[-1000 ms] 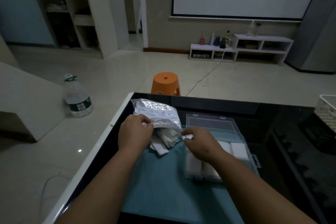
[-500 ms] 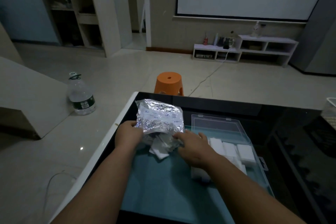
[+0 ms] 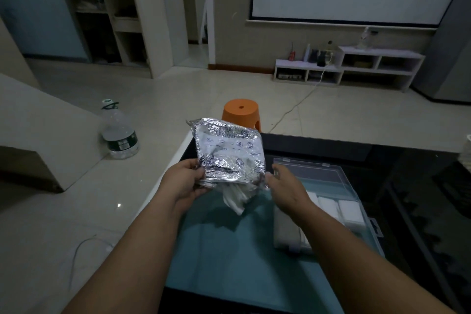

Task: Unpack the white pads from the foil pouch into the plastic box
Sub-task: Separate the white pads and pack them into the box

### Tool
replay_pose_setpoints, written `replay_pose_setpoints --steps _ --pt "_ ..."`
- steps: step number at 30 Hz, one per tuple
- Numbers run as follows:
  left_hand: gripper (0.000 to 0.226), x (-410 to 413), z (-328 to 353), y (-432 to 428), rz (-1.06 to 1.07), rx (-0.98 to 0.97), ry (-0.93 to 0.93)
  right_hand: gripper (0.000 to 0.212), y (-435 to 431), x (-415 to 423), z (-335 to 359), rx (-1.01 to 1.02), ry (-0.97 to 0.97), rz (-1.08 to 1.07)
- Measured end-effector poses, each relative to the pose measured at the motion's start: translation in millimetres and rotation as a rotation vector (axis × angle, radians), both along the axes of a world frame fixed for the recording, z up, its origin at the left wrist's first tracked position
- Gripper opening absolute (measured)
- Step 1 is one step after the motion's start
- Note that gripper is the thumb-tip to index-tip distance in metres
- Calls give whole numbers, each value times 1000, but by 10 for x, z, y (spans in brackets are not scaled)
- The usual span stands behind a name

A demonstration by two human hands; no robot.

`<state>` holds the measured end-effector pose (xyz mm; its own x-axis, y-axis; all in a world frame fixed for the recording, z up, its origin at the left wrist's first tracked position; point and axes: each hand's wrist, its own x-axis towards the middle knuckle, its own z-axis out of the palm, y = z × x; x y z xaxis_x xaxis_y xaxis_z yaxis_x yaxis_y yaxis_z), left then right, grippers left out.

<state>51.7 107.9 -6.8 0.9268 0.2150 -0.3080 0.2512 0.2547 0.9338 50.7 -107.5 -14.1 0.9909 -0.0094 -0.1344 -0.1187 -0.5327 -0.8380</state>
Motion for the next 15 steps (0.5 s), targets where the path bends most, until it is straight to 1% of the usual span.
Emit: replay_pose_setpoints --steps 3,5,6,8,9,12,14,15 --pt "24 -26 21 2 -61 -1 -7 46 1 3 35 90 18 -70" --pt "25 -47 39 7 -96 23 -11 30 -11 -2 71 153 36 -86" --pt "25 -48 42 16 -106 35 -15 19 -18 -9 93 173 51 -78" --pt "24 -52 49 39 -125 75 -19 19 -41 3 98 204 87 -57" --pt "21 -53 41 50 -124 131 -21 17 -46 4 98 226 109 -54" --pt "12 -25 -9 98 -71 396 -42 17 -45 -4 85 313 127 -71" --pt "2 -19 -4 93 -65 497 -43 20 -25 -20 73 331 107 -57" --pt "9 -10 8 83 -62 538 -41 21 -14 -34 70 317 88 -43"
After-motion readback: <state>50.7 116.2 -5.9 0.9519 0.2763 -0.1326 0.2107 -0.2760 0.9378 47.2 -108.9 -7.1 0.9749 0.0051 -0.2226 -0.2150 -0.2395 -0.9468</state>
